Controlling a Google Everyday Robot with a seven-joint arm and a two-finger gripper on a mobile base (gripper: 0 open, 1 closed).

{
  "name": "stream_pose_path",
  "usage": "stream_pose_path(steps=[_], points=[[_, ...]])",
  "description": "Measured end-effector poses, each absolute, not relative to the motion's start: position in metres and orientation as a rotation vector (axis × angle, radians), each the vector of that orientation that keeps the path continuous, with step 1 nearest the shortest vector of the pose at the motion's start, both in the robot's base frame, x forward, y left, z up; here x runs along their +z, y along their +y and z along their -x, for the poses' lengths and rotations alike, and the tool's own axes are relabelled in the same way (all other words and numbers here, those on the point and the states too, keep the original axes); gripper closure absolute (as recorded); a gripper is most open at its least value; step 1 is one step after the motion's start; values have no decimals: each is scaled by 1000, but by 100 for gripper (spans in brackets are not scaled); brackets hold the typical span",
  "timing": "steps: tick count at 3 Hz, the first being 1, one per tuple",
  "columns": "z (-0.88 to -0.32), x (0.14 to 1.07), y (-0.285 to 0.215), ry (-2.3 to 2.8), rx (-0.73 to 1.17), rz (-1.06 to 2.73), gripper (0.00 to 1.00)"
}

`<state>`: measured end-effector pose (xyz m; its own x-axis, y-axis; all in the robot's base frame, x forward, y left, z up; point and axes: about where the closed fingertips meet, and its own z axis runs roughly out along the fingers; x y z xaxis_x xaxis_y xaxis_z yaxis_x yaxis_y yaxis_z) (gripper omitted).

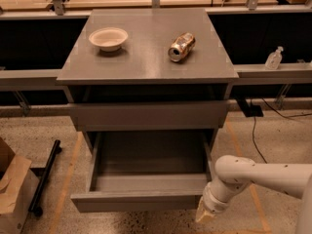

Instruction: Close middle drawer

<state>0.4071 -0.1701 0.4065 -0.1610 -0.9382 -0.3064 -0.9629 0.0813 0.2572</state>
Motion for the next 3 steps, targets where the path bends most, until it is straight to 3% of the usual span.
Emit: stream_pose_path(steps=[1, 3], points=[[-453, 406, -171, 2176, 527, 1974, 100], [-464, 405, -173, 2187, 496, 1980, 100]])
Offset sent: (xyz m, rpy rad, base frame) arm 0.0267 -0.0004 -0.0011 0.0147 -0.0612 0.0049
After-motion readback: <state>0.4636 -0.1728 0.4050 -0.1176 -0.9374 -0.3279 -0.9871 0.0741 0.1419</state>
